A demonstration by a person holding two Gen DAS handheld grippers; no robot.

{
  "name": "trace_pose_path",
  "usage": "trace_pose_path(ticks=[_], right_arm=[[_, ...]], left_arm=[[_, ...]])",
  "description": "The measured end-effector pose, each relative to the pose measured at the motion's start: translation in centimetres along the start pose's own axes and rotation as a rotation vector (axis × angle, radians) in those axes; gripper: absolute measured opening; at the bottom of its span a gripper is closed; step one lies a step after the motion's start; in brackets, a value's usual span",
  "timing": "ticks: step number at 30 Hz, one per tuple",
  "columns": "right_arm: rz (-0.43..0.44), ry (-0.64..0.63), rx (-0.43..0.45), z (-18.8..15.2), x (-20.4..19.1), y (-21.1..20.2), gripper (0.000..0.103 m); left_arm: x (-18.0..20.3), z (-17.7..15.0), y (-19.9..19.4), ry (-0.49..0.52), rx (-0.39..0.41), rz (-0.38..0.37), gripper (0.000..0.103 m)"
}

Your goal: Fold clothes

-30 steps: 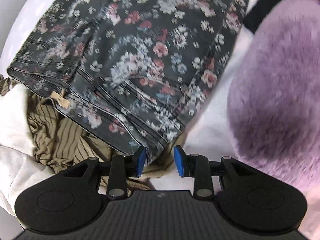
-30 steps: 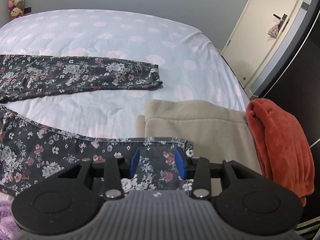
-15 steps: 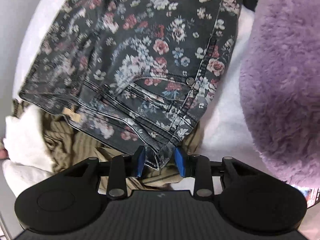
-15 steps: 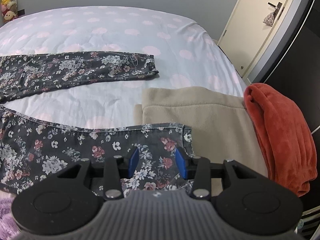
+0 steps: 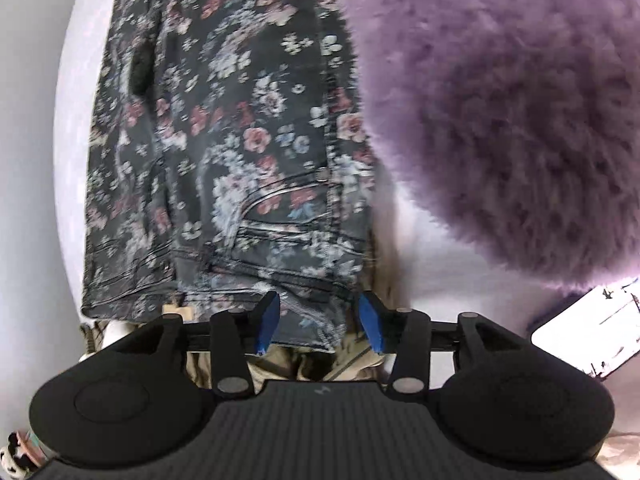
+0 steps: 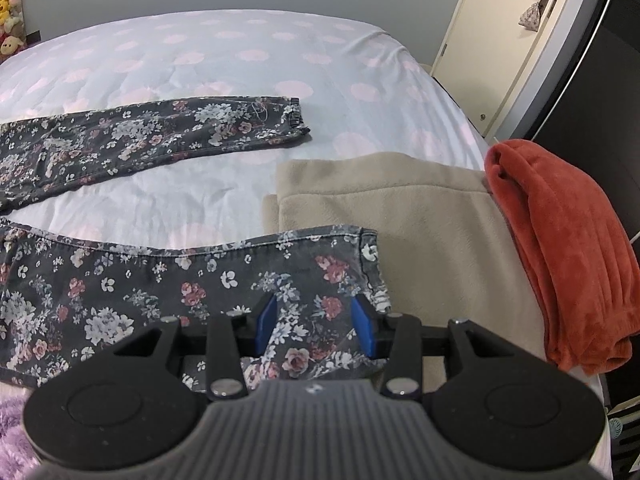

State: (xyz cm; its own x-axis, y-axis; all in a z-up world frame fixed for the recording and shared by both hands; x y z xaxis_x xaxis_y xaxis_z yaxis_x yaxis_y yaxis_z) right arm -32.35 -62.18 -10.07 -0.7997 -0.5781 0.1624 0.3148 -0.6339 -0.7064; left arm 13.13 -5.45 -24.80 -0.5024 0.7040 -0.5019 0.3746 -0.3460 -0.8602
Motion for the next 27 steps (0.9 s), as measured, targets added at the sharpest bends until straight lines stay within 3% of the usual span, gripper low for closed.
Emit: trace_pose_path(ticks=[5,8,10,14,15,22,25,27], right_arm=[[-0.008,0.038,-0.002,-0.3,0.8,-0.3,0.048],[-0.01,0.052,0.0,-0.5,1.0,-0.7,0.048],[0.0,0.054,-0.006,-0.6,1.1,-1.1,0.048],[0.065,0.008,-0.011,-0.4,0.4,-1.3,0.048],[0.086,-0.014,-0.012,-0.3,0.1,-1.3,0.048],[0.168,-0.32,-0.04,-0.5,-0.7,-1.5,0.046],[0.183,-0.486,-0.067,-0.8,-0.4,-1.6,0.044],[0.21,-0.586,-0.09,-1.1,0.1,-1.4,0.036]], left_arm=[[0.6,0.2,1.9,0.067,-0.021,-0.032,0.043],[-0.1,0.3,2.6,0.034,-0.039,-0.036,0.042],[-1.2,0.6,2.4,-0.031,-0.034,-0.036,0.037],[-2.8,1.0,1.6,-0.11,-0.048,-0.01,0.013],[-3.2,1.1,1.3,-0.142,-0.049,0.002,0.012],[-8.0,2.0,-1.6,-0.39,-0.026,0.138,0.01],[-9.5,2.8,-2.6,-0.447,-0.046,0.164,0.01],[-10.4,3.2,-2.4,-0.461,-0.068,0.171,0.01]])
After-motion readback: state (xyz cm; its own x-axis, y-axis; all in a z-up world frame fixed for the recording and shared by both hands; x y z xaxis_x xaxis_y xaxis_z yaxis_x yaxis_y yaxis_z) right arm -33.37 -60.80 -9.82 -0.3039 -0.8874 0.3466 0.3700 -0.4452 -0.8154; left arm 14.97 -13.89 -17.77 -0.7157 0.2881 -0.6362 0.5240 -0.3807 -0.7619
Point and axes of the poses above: each gripper's, at about its wrist camera, not at the fingertips, and y roughly the way its jaws point, x to its right, z to its top, the point moved 7 cm from there along y, roughly the way its jaws point, and after that the axes turned 8 degrees about x, right-handed, at the moved point
